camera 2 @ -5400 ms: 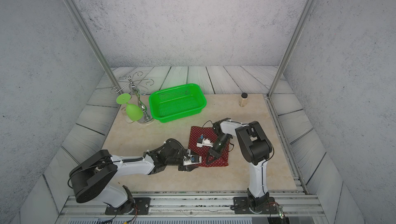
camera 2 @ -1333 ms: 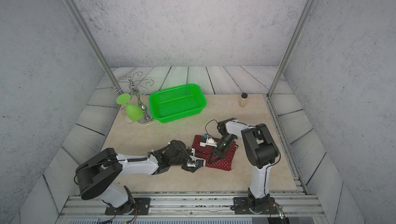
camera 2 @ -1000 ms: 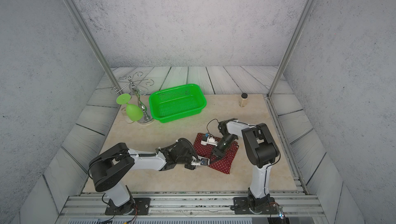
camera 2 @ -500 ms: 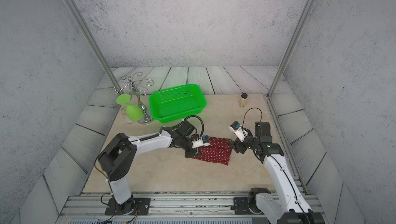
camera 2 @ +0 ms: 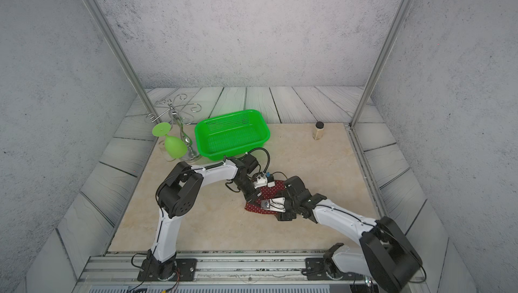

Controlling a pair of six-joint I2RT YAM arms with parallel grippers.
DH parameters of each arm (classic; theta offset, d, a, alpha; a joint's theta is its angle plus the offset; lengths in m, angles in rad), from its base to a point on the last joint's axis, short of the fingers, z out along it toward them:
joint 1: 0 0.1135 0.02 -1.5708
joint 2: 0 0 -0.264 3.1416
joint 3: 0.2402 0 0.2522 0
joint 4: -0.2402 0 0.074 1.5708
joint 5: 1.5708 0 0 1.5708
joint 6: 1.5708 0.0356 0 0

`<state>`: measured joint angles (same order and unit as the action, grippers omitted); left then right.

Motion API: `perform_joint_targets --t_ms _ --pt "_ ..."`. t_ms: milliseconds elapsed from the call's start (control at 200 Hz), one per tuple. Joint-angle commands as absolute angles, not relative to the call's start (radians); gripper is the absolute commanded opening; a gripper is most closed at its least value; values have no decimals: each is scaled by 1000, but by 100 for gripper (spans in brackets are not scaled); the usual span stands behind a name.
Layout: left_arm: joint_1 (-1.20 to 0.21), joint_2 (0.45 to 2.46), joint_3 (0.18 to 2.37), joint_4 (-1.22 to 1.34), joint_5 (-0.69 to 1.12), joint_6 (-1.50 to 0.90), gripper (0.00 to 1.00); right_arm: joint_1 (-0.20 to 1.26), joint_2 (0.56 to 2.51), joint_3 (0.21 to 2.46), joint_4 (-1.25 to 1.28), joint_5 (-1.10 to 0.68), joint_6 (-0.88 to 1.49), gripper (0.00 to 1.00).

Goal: Roll up the skirts
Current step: Roll the skirt at the center of the board.

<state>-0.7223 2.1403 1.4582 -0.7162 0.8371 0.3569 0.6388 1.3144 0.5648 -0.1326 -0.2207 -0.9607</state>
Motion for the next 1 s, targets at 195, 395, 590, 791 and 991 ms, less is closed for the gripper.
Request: perform_joint_targets --t_ms 195,395,590,791,991 --pt "-696 2051 1377 -626 910 285 27 657 1485 602 -56 -69 -999 47" --pt "-451 1795 1064 -243 941 79 53 643 1449 624 -204 -141 -970 26" --pt "-311 1499 781 81 889 112 54 470 1548 832 -641 -625 -991 27" --pt "-396 1298 551 389 752 273 63 400 1795 1072 -1004 -819 -1024 27" --pt "-631 1240 475 416 683 624 78 379 1946 1216 -1175 -876 -1027 29"
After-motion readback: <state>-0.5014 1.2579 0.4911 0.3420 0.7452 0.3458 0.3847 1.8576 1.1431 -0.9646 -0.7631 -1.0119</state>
